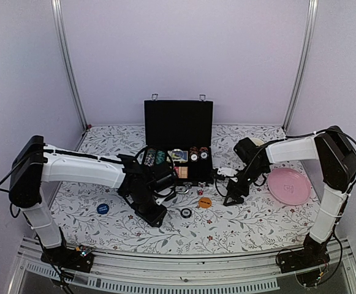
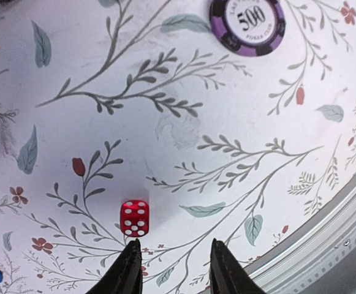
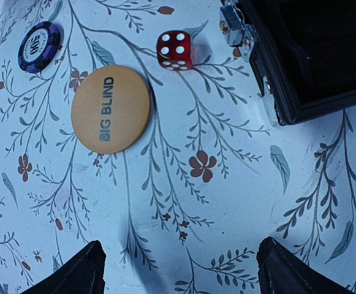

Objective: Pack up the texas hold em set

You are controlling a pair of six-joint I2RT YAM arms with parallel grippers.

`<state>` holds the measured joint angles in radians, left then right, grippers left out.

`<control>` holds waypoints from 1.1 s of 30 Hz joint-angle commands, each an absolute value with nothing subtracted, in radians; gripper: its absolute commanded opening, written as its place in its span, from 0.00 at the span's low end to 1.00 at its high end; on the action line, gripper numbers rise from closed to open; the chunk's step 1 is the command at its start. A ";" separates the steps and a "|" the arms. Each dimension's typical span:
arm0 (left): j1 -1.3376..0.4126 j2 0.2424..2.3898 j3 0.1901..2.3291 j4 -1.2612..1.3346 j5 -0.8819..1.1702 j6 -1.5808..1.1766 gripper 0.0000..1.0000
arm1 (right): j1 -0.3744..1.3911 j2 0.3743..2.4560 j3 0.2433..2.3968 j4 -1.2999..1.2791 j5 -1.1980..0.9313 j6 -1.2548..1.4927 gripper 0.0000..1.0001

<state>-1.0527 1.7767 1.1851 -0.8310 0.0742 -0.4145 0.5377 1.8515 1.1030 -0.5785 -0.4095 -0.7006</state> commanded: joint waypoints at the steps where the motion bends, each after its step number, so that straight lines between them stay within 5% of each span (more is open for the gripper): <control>1: -1.068 1.771 1.166 -0.823 0.050 -0.455 0.39 | 0.550 1.872 1.118 -0.595 -0.414 -0.710 0.85; 14: -1.067 1.853 1.199 -0.840 -0.045 -0.445 0.37 | 0.554 1.861 1.117 -0.598 -0.408 -0.707 0.85; 24: -1.067 1.864 1.244 -0.857 -0.050 -0.432 0.21 | 0.554 1.862 1.116 -0.598 -0.409 -0.709 0.85; 33: -1.064 1.851 1.406 -0.926 -0.074 -0.404 0.19 | 0.554 1.864 1.117 -0.599 -0.409 -0.707 0.85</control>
<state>-1.0557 1.8530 1.3499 -0.8841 -0.0601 -0.4252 0.5461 1.8526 1.1053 -0.5793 -0.4091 -0.7006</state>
